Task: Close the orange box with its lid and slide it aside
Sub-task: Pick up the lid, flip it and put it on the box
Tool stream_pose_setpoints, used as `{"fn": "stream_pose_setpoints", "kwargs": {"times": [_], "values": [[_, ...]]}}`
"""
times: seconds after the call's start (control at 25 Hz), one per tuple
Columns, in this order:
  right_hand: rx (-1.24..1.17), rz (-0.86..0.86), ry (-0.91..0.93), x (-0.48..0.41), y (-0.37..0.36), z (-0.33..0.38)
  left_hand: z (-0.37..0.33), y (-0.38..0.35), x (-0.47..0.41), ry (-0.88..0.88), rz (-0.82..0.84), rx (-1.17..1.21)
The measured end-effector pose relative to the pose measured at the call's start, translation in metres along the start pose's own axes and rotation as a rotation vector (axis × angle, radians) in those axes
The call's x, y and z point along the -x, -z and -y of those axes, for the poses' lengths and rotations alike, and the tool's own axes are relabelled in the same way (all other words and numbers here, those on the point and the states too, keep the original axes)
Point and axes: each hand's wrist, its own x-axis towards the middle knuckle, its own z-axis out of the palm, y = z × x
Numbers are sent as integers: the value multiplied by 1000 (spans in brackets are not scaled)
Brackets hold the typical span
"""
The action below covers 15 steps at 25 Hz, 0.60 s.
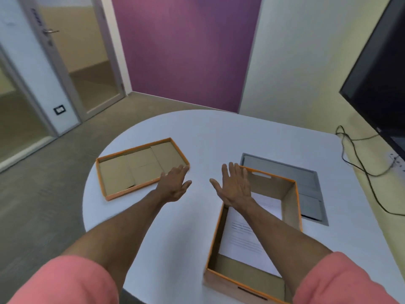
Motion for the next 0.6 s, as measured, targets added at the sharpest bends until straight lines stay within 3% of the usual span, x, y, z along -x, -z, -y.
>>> {"fn": "stream_pose_setpoints", "kwargs": {"times": [0.24, 0.6], "values": [[-38, -11, 108, -64, -9, 83, 88, 43, -18, 108, 8, -81], [-9, 101, 110, -169, -75, 215, 251, 55, -78, 149, 87, -97]]}}
